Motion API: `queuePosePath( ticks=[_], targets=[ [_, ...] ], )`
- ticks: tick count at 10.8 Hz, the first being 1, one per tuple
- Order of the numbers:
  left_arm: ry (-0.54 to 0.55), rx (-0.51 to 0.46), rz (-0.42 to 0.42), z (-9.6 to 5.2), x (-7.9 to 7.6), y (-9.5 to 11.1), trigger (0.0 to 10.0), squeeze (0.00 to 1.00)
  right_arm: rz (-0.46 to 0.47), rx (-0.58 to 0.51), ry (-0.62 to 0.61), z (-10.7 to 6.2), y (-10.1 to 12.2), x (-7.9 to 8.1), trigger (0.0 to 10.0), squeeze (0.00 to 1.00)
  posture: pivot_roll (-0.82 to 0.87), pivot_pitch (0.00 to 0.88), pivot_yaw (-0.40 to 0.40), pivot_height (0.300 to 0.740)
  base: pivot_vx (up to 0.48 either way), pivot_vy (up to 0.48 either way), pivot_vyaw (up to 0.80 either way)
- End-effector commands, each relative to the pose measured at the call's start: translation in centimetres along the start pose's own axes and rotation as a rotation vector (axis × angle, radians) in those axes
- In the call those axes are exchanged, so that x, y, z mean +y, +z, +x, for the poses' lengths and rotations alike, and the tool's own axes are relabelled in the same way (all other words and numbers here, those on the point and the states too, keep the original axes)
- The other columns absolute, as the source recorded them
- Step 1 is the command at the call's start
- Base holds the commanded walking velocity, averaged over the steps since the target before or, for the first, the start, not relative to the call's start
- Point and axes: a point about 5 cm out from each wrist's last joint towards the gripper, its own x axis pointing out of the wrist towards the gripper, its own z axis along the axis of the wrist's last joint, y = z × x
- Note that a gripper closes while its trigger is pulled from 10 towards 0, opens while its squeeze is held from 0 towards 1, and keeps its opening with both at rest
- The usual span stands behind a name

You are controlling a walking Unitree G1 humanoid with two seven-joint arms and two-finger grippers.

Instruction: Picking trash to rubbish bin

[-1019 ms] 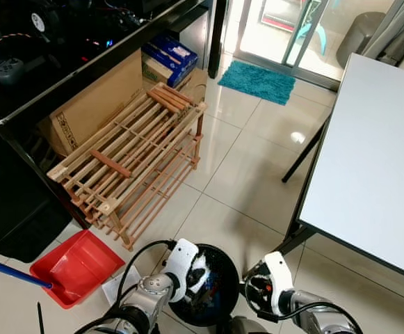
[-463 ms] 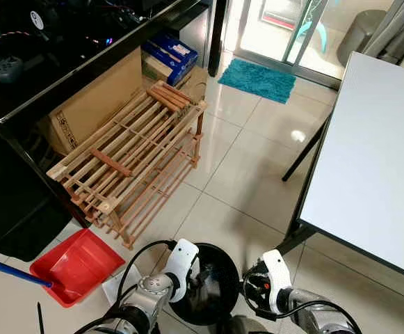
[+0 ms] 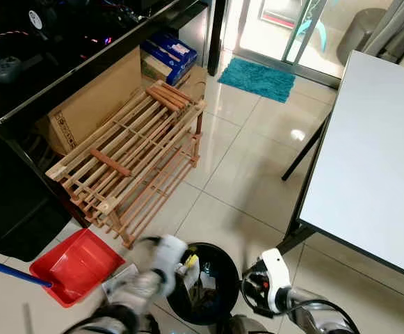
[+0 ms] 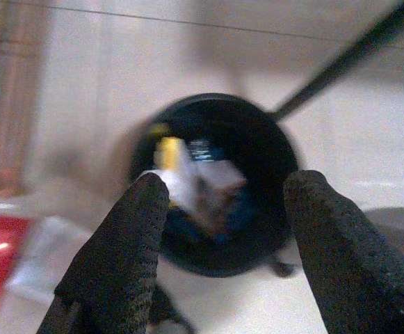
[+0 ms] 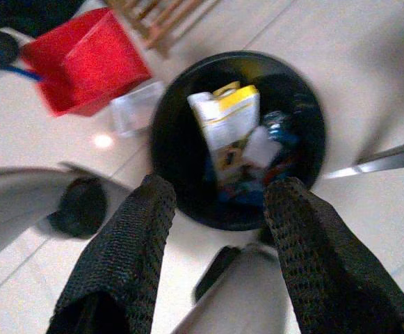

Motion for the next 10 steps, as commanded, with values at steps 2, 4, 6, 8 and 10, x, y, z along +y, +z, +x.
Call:
queuePosePath(
  ticks=[2, 4, 6, 8, 10],
  targets=[
    [0.24, 0.03, -0.016, -1.8, 3.2, -2.8, 10.0, 0.0, 0.039, -0.053, -0.211, -0.2, 0.2, -1.5, 10.0, 0.0, -0.04, 0.154, -0.048, 0.74, 0.0, 0.0, 0.0],
    [0.353, 0.032, -0.053, -3.0, 4.7, -4.3, 10.0, 0.0, 0.066, -0.085, -0.304, -0.3, 0.1, -2.1, 10.0, 0.0, -0.01, 0.138, -0.052, 0.74, 0.0, 0.0, 0.0],
    [0.424, 0.06, -0.081, -3.8, 5.3, -5.7, 10.0, 0.0, 0.049, -0.07, -0.406, -0.7, -0.8, -2.7, 10.0, 0.0, 0.0, 0.116, -0.054, 0.74, 0.0, 0.0, 0.0],
    [0.445, 0.061, -0.093, -3.9, 5.5, -5.7, 10.0, 0.0, 0.074, -0.057, -0.424, -0.7, -1.5, -2.6, 10.0, 0.0, 0.0, 0.099, -0.058, 0.74, 0.0, 0.0, 0.0],
    [0.458, 0.051, -0.096, -3.7, 5.6, -5.3, 10.0, 0.0, 0.079, -0.037, -0.424, -0.5, -2.1, -2.2, 10.0, 0.0, 0.0, 0.088, -0.061, 0.74, 0.0, 0.0, 0.0]
  ],
)
